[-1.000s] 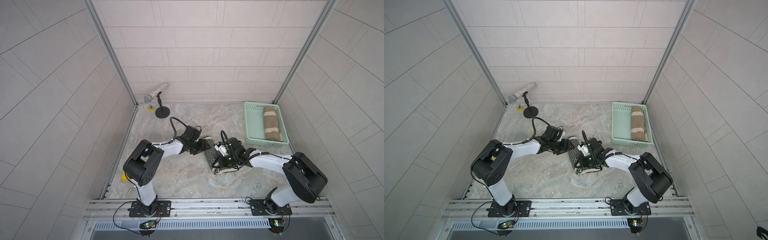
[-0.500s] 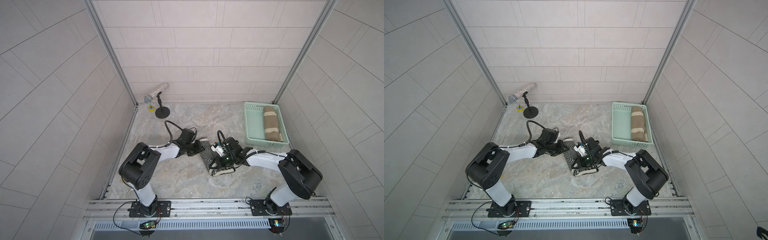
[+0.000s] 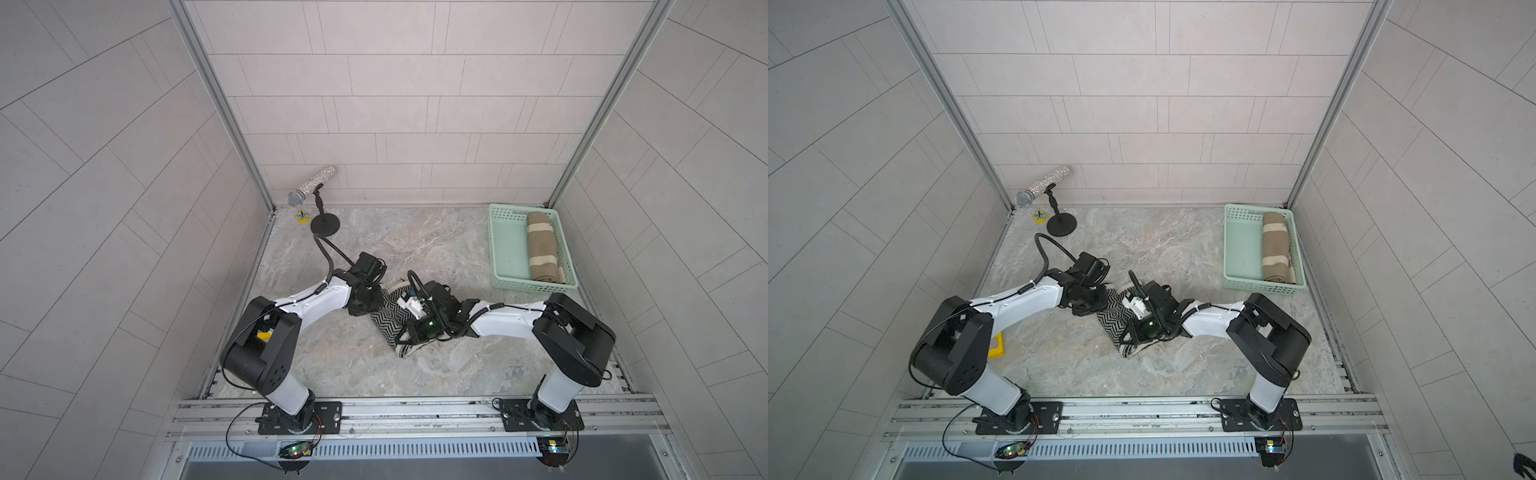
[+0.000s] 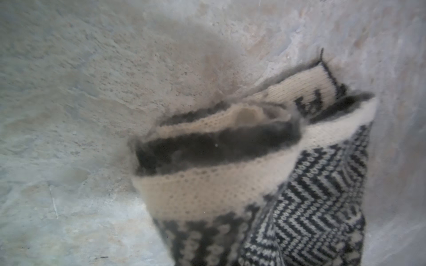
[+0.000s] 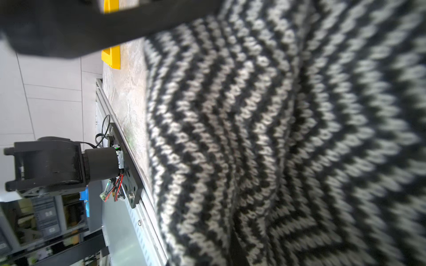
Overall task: Roll up the scarf and place it into the basket
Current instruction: Roll the scarf at the center of the board.
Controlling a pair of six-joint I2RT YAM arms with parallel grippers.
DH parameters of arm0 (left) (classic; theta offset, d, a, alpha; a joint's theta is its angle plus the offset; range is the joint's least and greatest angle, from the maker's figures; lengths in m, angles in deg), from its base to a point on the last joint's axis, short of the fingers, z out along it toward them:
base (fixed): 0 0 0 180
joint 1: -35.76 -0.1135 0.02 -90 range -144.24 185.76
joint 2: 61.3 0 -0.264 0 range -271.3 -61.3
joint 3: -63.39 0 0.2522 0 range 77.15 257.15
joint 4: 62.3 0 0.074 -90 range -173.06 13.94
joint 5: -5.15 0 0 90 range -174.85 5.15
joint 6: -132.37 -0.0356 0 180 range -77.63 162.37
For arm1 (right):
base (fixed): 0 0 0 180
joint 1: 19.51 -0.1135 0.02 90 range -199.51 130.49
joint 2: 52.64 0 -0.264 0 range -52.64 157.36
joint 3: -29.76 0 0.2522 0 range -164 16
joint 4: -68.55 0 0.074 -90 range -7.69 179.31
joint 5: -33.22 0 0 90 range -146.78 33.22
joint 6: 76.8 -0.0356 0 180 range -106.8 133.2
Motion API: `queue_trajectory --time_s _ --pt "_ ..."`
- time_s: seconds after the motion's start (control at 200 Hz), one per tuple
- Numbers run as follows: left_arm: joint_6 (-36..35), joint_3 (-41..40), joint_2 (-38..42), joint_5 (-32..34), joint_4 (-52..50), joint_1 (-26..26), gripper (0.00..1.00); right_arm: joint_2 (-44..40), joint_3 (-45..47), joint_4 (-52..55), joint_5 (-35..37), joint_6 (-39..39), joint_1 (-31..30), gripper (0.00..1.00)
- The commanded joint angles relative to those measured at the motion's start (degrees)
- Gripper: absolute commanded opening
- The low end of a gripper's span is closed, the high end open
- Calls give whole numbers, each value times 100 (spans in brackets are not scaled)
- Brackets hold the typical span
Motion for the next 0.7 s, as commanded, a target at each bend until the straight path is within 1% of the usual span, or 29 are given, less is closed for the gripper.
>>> queue_trajectory --time_s 0.0,0.055,0.14,0.225,0.305,0.395,0.425,0.435,0.44,0.45,0.46,0.51,0.555,0.696 --pt "-430 477 -444 1012 -734 -97 0 -365 87 1008 1062 74 -341 33" --pt "-500 634 -571 1122 -932 -101 0 -735 -31 1494 1722 333 -525 37" --pt "-562 773 -679 1179 -1139 -101 0 -1287 -257 2278 3098 691 -899 49" --pt "-559 824 -722 1142 -1221 -87 0 -1755 -327 2589 4262 917 -1284 58" --pt "-556 853 -727 1126 -1252 -55 0 -2000 -322 2552 4999 1240 -1635 64" --pt "-539 869 -729 1076 -1258 -41 0 -1892 -512 2572 5690 1551 -2016 69" --pt "-526 865 -731 1061 -1263 -33 0 -1771 -646 2625 5946 1664 -2168 78" --pt "-527 873 -739 1061 -1261 -30 0 -1727 -694 2642 6032 1699 -2215 86" --pt "-528 877 -738 1059 -1262 -28 0 -1702 -718 2651 6069 1717 -2245 91" --pt "-519 880 -737 1054 -1256 -29 0 -1650 -767 2671 6159 1744 -2300 97" --pt "-516 881 -736 1053 -1261 -29 0 -1600 -808 2694 6248 1774 -2353 99" --pt "-521 883 -728 1036 -1262 -18 0 -1331 -1061 2756 6615 1892 -2603 100" --pt "-521 889 -730 1028 -1260 -7 0 -1063 -1226 2725 6755 2074 -2754 100" --pt "-508 864 -692 985 -1246 6 0 -188 -1703 2661 7178 2327 -2897 100"
